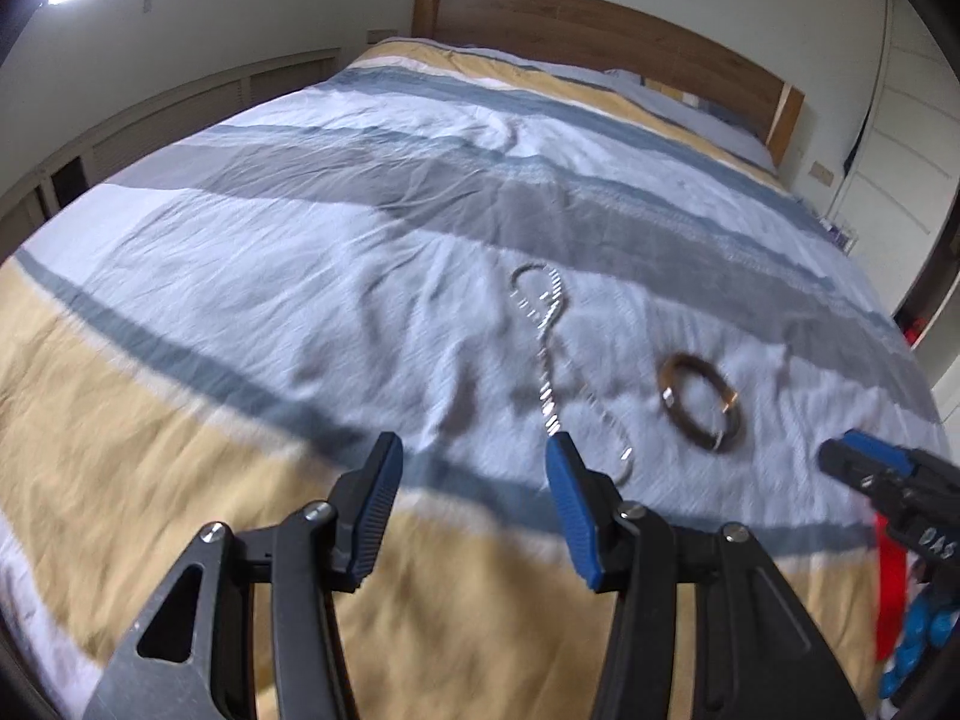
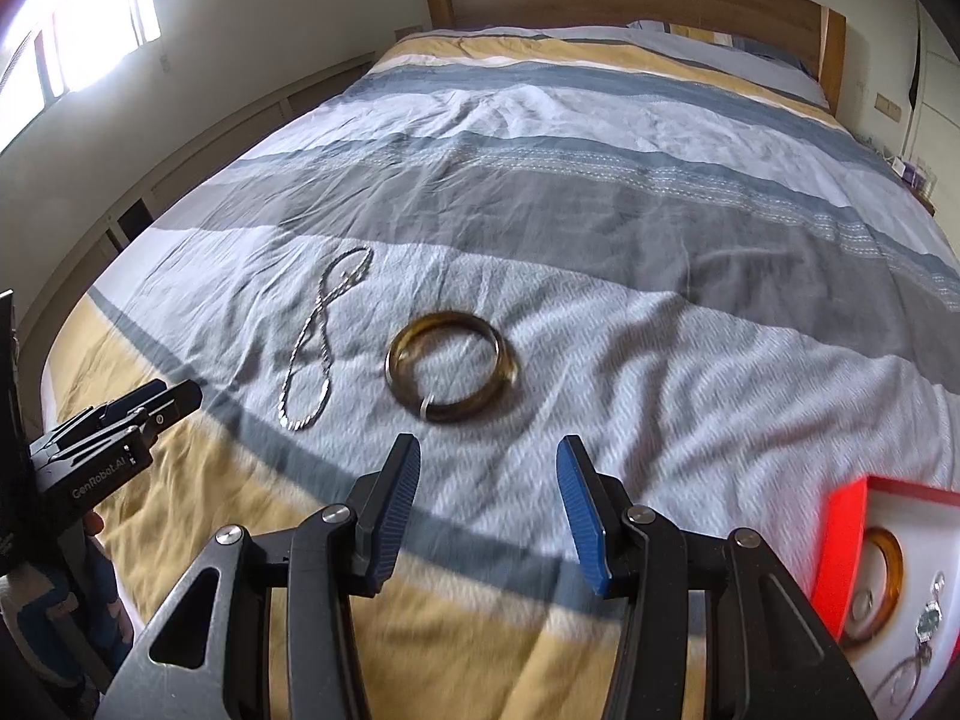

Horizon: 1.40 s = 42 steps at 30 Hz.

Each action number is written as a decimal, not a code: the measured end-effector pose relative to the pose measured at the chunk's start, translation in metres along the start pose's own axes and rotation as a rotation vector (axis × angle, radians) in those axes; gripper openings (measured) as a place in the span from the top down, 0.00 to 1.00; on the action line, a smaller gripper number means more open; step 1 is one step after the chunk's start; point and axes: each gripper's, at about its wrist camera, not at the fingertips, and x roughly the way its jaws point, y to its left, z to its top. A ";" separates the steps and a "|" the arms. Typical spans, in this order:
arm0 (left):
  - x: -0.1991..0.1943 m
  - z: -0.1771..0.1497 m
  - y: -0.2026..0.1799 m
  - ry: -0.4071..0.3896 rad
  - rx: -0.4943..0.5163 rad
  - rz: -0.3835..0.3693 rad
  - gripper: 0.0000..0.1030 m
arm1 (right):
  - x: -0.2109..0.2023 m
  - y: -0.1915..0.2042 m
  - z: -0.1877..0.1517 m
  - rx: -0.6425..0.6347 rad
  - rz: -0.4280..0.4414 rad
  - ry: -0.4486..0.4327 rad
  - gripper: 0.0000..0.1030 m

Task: Organize jewelry
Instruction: 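Grasp the silver chain necklace with the left gripper while the right grasps the brown bangle, then carry the necklace and bangle into the red box and open both grippers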

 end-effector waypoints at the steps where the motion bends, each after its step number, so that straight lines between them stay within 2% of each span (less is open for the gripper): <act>1: 0.005 0.005 -0.002 0.002 -0.006 -0.023 0.54 | 0.003 -0.001 0.003 0.004 0.003 0.000 0.54; 3: 0.017 0.015 -0.007 0.010 -0.012 -0.058 0.54 | 0.014 -0.005 0.010 0.022 0.012 0.004 0.54; 9: 0.053 0.034 -0.022 0.051 0.013 -0.077 0.54 | 0.046 -0.017 0.024 0.053 0.013 0.037 0.55; 19: 0.104 0.036 -0.033 0.132 0.031 -0.062 0.55 | 0.083 -0.014 0.031 0.052 0.064 0.070 0.61; 25: 0.112 0.027 -0.033 0.135 0.049 -0.059 0.55 | 0.108 -0.013 0.029 0.052 0.049 0.105 0.72; 34: 0.126 0.029 -0.039 0.161 0.074 -0.042 0.56 | 0.127 -0.006 0.029 0.014 0.015 0.117 0.74; 35: 0.126 0.029 -0.040 0.157 0.077 -0.040 0.61 | 0.127 -0.005 0.029 0.012 0.009 0.112 0.75; 36: 0.125 0.029 -0.039 0.147 0.078 -0.033 0.65 | 0.125 -0.006 0.028 0.015 0.003 0.102 0.81; 38: 0.122 0.030 -0.037 0.137 0.067 -0.025 0.90 | 0.122 -0.008 0.027 0.033 -0.002 0.087 0.90; 40: 0.117 0.031 -0.031 0.128 0.038 -0.052 0.96 | 0.116 -0.009 0.025 0.039 -0.005 0.069 0.91; 42: 0.110 0.031 -0.027 0.109 0.026 -0.081 0.97 | 0.106 -0.006 0.023 0.024 -0.021 0.044 0.91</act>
